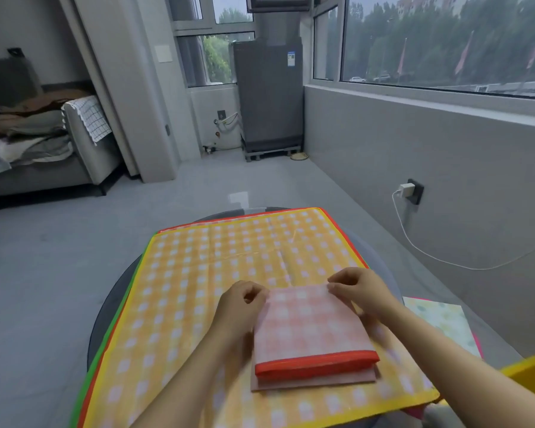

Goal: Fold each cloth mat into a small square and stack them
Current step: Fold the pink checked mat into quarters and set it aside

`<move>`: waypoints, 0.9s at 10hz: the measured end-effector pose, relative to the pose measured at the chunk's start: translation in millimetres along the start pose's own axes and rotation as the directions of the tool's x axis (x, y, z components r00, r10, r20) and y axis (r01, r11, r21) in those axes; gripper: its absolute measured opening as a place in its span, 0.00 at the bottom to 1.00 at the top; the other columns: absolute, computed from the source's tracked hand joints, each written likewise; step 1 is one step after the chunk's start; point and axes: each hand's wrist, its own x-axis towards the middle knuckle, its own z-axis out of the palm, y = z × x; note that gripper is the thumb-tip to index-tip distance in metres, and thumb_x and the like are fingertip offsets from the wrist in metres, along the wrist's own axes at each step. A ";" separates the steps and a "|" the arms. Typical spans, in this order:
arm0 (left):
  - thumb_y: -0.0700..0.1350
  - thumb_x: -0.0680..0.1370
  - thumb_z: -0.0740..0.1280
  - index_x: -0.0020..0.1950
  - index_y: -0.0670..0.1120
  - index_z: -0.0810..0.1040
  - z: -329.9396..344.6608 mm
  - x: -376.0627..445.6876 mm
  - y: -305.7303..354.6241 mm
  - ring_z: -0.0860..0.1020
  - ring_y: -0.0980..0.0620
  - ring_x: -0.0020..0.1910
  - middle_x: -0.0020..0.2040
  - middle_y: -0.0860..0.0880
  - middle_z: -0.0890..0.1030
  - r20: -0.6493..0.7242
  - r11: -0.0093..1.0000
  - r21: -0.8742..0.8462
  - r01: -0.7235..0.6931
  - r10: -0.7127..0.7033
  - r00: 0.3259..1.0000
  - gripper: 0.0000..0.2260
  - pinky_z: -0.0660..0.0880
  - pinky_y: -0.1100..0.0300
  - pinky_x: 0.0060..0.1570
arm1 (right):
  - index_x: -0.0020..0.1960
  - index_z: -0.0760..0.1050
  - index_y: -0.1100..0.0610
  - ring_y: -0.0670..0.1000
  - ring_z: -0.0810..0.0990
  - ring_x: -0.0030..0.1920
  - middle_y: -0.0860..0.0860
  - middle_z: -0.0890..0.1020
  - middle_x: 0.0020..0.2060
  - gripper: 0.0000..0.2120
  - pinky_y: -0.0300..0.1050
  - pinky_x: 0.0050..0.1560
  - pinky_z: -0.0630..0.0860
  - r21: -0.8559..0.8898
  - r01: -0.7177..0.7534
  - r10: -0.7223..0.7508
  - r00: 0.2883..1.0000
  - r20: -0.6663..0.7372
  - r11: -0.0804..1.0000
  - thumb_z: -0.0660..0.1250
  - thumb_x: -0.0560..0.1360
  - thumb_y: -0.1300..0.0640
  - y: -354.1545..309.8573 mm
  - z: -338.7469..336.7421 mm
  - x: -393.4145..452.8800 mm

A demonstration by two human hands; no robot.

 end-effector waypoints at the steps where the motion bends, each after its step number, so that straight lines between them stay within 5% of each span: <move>1: 0.47 0.77 0.66 0.52 0.50 0.81 5.8 -3.9 1.0 0.73 0.62 0.47 0.49 0.54 0.74 0.029 0.983 0.137 -0.120 0.117 0.993 0.07 0.66 0.75 0.45 | 0.52 0.81 0.54 0.47 0.78 0.46 0.45 0.79 0.45 0.09 0.37 0.49 0.70 -0.241 0.099 -0.104 0.994 -0.011 0.966 0.71 0.71 0.54 -3.3 4.9 -5.4; 4: 0.51 0.80 0.60 0.69 0.48 0.71 13.0 -10.3 5.9 0.62 0.54 0.60 0.55 0.52 0.65 0.166 0.924 0.353 -0.151 0.097 0.981 0.18 0.60 0.64 0.62 | 0.59 0.78 0.56 0.51 0.77 0.50 0.49 0.74 0.53 0.14 0.40 0.45 0.68 -0.491 0.164 -0.189 0.982 -0.001 0.855 0.64 0.76 0.52 -6.8 19.0 -23.9; 5: 0.52 0.80 0.56 0.67 0.48 0.70 16.3 -14.3 18.6 0.60 0.48 0.66 0.65 0.48 0.64 0.146 0.770 0.614 -0.173 0.104 0.984 0.18 0.59 0.58 0.67 | 0.56 0.78 0.55 0.51 0.75 0.52 0.49 0.74 0.54 0.13 0.42 0.44 0.69 -0.568 0.165 -0.197 0.980 0.006 0.806 0.60 0.78 0.51 -6.6 21.2 -29.7; 6: 0.52 0.80 0.54 0.72 0.44 0.64 30.7 -17.3 28.6 0.51 0.47 0.75 0.77 0.46 0.54 0.224 0.705 0.666 -0.244 0.123 0.967 0.22 0.47 0.52 0.73 | 0.58 0.76 0.53 0.53 0.68 0.64 0.49 0.74 0.61 0.16 0.45 0.61 0.65 -0.757 0.224 -0.301 0.953 0.039 0.613 0.53 0.79 0.51 -5.8 27.6 -30.9; 7: 0.53 0.81 0.48 0.78 0.52 0.49 49.7 -20.9 24.5 0.43 0.50 0.77 0.78 0.49 0.46 0.348 0.723 0.614 -0.318 0.114 0.931 0.25 0.37 0.53 0.74 | 0.71 0.65 0.53 0.52 0.54 0.75 0.50 0.62 0.74 0.25 0.46 0.74 0.52 -0.696 0.234 -0.252 0.964 0.079 0.679 0.42 0.80 0.45 -5.0 39.8 -34.9; 8: 0.57 0.78 0.38 0.77 0.57 0.42 56.3 -19.7 15.0 0.38 0.52 0.76 0.78 0.51 0.40 0.348 0.689 0.643 -0.333 0.125 0.929 0.26 0.33 0.55 0.72 | 0.77 0.46 0.52 0.48 0.38 0.75 0.49 0.47 0.77 0.55 0.44 0.74 0.39 -0.658 0.250 -0.209 0.968 0.141 0.711 0.11 0.58 0.34 5.5 53.8 -38.4; 9: 0.61 0.67 0.29 0.77 0.56 0.41 54.9 -20.2 10.4 0.37 0.55 0.76 0.78 0.52 0.39 0.346 0.679 0.649 -0.343 0.138 0.928 0.37 0.32 0.56 0.71 | 0.76 0.38 0.51 0.44 0.30 0.69 0.47 0.39 0.76 0.58 0.44 0.71 0.33 -0.686 0.223 -0.181 0.974 0.133 0.692 0.07 0.51 0.36 18.3 58.5 -38.8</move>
